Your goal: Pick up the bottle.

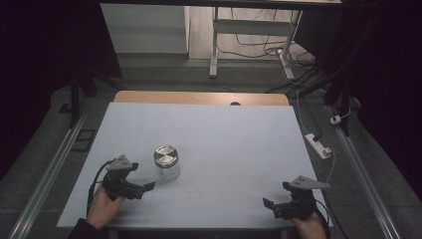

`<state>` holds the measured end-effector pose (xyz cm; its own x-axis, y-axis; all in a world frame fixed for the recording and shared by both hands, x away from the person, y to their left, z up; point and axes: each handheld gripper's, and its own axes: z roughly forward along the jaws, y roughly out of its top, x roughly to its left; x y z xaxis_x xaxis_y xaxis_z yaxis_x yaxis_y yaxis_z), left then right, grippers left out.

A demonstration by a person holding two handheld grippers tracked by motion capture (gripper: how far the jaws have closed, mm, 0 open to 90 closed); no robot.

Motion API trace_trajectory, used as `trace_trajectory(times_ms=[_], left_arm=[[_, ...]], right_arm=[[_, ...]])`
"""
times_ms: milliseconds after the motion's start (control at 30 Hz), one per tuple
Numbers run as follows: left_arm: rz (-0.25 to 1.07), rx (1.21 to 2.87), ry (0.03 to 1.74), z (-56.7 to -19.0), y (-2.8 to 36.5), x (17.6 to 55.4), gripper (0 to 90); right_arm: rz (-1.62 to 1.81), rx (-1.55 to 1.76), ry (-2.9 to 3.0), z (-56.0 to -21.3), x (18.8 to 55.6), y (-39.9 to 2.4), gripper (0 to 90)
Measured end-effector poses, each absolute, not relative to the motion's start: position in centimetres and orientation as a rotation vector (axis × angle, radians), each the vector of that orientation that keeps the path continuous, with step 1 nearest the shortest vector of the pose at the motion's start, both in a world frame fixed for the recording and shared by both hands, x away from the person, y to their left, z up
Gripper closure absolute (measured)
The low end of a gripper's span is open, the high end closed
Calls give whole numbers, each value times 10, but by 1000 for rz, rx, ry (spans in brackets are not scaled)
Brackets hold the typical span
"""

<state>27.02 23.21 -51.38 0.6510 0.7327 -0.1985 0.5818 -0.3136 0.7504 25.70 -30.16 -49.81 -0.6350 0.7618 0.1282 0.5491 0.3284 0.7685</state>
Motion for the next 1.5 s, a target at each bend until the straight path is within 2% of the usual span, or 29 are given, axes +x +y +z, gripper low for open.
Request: trace_trajectory(times_ms=[1233,1500], left_arm=[[258,2118,893,-525,182,328,0],[302,2105,849,-520,181,324,112]], right_arm=[[1197,1183,2347,-498,258,-301,0],[1196,1182,2349,-498,258,-301,0]])
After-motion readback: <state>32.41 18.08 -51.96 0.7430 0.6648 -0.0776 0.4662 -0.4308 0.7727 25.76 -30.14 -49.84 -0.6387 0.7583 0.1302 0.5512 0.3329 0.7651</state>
